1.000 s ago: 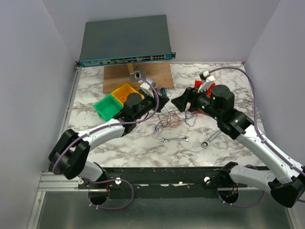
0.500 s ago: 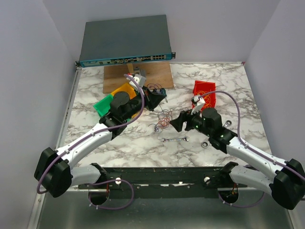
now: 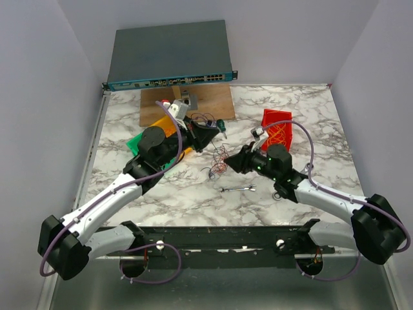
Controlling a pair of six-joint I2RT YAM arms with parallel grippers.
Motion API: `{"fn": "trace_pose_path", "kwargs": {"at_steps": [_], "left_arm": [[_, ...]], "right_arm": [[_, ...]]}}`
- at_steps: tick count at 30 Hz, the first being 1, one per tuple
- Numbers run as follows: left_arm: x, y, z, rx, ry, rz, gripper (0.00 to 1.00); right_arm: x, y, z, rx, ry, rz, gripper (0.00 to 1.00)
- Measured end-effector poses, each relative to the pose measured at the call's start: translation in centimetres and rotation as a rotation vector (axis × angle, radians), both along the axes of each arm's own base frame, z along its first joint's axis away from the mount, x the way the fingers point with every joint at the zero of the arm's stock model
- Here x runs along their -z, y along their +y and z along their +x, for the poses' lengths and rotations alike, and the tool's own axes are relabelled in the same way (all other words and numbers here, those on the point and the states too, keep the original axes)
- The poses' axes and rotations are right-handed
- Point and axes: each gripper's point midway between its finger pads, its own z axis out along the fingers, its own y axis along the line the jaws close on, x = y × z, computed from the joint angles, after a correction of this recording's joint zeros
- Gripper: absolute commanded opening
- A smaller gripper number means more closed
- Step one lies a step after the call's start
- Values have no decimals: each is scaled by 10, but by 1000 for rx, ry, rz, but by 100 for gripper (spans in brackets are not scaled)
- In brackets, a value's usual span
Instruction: Untangle the cables
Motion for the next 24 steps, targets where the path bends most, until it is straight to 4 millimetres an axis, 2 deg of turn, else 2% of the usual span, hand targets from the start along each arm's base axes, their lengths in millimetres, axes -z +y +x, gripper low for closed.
{"fn": "trace_pose_path", "kwargs": {"at_steps": [4, 7, 12, 14, 17, 21, 24], "left_arm": [[-14, 12, -4, -30, 0, -26, 0], [-28, 29, -3, -76, -6, -64, 0], [-44, 69, 3, -202, -16, -97, 0], [-48, 94, 8, -288, -17, -99, 0], [-46, 133, 16, -448, 1, -94, 0], [-31, 180, 22, -666, 62, -79, 0], [-18, 200, 21, -764, 95, -78, 0]], "right_arm": [[6, -3, 2, 35, 22, 18, 12], [15, -7, 4, 74, 48, 24, 1], [21, -18, 14, 176, 75, 16, 1], [29, -29, 19, 248, 97, -11, 1], [40, -52, 28, 398, 132, -53, 1], [53, -88, 35, 606, 173, -100, 1], [57, -105, 37, 698, 184, -121, 1]]}}
